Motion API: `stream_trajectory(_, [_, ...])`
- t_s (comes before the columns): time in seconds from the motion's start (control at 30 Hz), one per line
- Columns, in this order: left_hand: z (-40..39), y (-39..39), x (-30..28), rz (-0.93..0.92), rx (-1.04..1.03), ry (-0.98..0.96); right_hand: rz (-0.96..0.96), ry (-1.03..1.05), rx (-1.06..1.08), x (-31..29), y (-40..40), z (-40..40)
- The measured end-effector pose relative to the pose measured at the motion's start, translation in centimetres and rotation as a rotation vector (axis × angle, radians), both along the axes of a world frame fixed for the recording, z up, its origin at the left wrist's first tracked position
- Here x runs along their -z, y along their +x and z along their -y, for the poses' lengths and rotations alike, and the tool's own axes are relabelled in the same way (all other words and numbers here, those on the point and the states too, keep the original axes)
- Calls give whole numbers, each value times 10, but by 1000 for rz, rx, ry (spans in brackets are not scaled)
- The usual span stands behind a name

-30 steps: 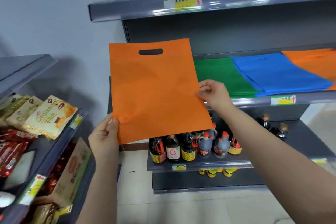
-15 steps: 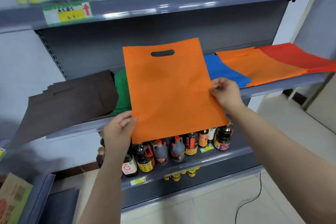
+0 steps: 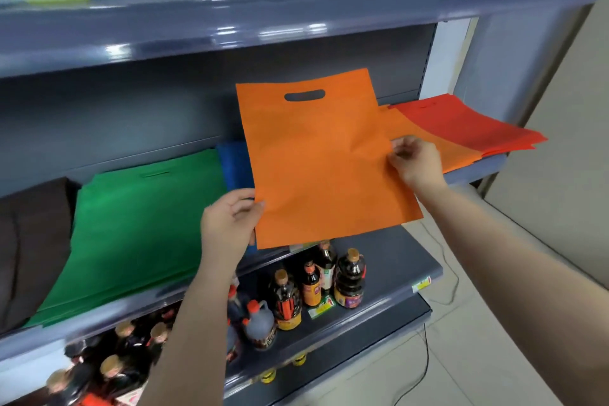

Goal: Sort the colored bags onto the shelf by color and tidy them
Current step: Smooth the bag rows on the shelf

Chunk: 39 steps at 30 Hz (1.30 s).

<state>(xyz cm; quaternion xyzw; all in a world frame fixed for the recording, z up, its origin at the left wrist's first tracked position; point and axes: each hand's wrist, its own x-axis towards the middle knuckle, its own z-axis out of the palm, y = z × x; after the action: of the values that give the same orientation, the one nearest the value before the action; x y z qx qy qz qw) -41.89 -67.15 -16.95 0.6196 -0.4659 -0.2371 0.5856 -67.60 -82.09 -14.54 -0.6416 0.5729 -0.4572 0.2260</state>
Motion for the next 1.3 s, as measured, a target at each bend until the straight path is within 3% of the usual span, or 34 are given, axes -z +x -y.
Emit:
stream_trajectory(0.67, [154,-141,-6,309,-45,163,-174,-2,-45,6,-115,180])
stream_trajectory(0.9, [168,-171,-4,649,-172,371,-565,72,-169,11,-141,205])
stream_trajectory(1.13, [130,-167,-15,959,-344,573,-983,-271,-510,0,-82,167])
stream_trajectory(1.3, [74,-148,-27,1068,-430,678,-1064,-390,-639,-9,-32,133])
